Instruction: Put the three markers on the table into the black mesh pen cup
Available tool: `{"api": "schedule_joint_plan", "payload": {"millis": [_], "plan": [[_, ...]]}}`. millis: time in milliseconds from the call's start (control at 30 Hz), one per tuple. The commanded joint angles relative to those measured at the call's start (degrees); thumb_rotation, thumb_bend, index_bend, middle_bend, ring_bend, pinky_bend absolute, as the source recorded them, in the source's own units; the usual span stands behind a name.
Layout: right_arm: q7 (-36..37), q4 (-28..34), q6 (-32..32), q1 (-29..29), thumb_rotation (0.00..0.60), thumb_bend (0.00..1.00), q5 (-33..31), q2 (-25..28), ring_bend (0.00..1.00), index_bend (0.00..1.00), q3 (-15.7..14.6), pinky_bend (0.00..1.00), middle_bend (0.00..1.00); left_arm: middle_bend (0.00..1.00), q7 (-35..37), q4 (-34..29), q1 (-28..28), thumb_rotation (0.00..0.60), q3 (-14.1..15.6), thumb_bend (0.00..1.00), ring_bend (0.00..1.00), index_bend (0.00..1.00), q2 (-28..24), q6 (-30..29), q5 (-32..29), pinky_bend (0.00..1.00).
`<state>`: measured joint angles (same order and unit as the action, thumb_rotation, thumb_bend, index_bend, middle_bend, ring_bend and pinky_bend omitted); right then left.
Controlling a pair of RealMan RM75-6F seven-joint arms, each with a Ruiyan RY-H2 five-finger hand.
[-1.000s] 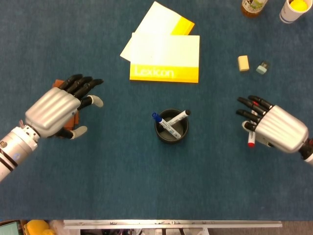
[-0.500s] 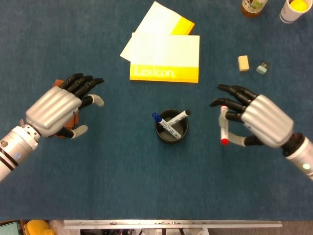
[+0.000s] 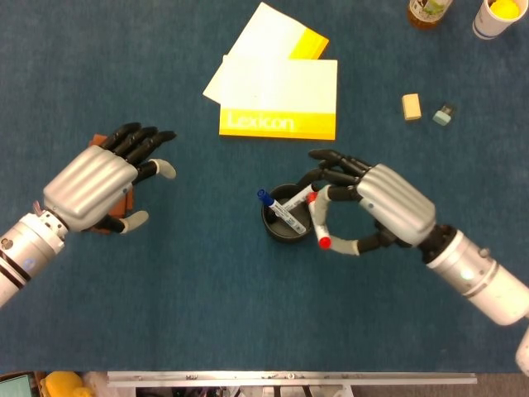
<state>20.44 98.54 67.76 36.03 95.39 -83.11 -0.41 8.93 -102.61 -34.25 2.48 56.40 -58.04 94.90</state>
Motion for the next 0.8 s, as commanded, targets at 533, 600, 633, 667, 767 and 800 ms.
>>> {"api": "schedule_joint_plan", "payload": {"millis": [533, 600, 633, 667, 767, 800], "plan": [[8.1, -3.1, -5.3, 1.0, 0.6, 0.33, -4.0, -6.4, 0.08, 0.54, 0.6, 0.09, 0.26, 0.03, 1.3, 1.2, 0.5, 0.6, 0.4, 0.25, 0.0, 0.3, -0.1, -0.6, 0.4, 0.0], [8.6, -4.0, -5.5, 1.1, 0.6, 0.3, -3.5, -6.7, 0.06, 0.42, 0.3, 0.06, 0.21, 0.03, 1.5, 1.3, 0.5, 0.6, 0.4, 0.25, 0.0, 0.3, -0.1, -0.6, 0.4, 0.0], [8.8, -4.3, -5.4, 1.1, 0.6, 0.28, -3.3, -6.7, 0.04, 0.34, 0.3, 0.05, 0.19, 0.03, 1.6, 1.4, 0.5, 0.6, 0.5, 0.25, 0.0, 0.3, -0.1, -0.6, 0.4, 0.0], [8.8, -4.5, -5.3, 1.1, 0.6, 0.27, -3.2, -6.8, 0.03, 0.3, 0.3, 0.05, 0.17, 0.03, 1.6, 1.4, 0.5, 0.6, 0.4, 0.25, 0.0, 0.3, -0.1, -0.5, 0.4, 0.0], [8.5, -4.8, -4.3, 0.8, 0.6, 0.25, -2.4, -6.3, 0.0, 0.16, 0.4, 0.04, 0.12, 0.03, 1.7, 1.5, 0.5, 0.6, 0.4, 0.25, 0.0, 0.3, 0.0, -0.6, 0.3, 0.0], [8.3, -4.8, -3.8, 0.7, 0.6, 0.25, -2.1, -6.0, 0.0, 0.13, 0.5, 0.04, 0.11, 0.03, 1.8, 1.6, 0.5, 0.6, 0.4, 0.25, 0.0, 0.3, 0.0, -0.6, 0.3, 0.0]]}}
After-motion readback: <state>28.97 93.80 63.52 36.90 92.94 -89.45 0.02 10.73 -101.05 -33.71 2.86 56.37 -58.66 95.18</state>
